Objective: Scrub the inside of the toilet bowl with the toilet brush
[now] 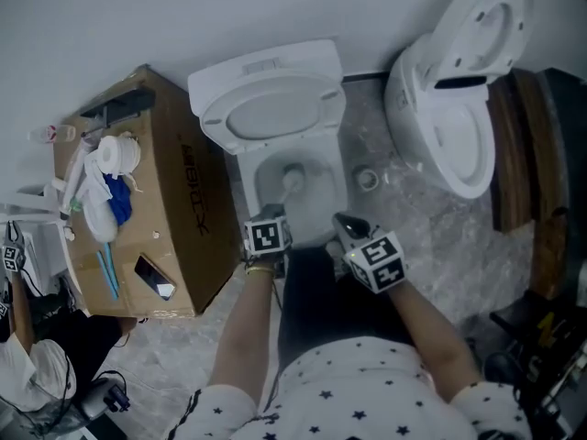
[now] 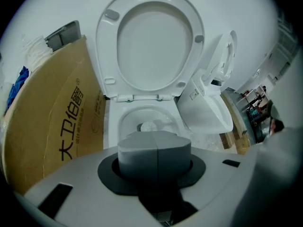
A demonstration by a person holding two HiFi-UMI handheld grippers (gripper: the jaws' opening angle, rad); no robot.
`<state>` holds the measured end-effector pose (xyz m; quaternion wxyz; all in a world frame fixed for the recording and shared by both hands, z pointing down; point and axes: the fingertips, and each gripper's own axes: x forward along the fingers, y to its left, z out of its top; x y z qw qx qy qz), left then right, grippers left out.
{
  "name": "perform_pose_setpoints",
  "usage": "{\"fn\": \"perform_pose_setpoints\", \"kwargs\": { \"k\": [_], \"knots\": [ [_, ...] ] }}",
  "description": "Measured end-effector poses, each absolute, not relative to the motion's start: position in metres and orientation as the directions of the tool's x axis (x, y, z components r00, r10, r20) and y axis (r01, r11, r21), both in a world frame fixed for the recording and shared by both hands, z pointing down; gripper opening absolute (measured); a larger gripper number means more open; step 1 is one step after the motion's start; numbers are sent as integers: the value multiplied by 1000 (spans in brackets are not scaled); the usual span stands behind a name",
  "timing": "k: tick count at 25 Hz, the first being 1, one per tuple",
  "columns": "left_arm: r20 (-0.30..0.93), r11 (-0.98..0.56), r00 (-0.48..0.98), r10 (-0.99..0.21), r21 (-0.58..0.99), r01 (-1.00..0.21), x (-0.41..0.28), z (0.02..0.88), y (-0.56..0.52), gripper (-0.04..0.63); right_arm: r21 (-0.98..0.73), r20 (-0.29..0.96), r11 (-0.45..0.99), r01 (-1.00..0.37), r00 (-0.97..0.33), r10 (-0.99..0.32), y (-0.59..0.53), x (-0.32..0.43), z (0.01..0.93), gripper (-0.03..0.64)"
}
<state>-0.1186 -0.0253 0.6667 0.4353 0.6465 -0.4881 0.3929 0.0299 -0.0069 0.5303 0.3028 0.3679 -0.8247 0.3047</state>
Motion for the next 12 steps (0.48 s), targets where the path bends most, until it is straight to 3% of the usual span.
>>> {"fn": "perform_pose_setpoints", "kwargs": {
  "k": [12],
  "knots": [
    [918,-86,189,-348,170,-982,-132,618,7,147,-287,708,580,-762,-576,-407,14,25,506,6]
  ]
}}
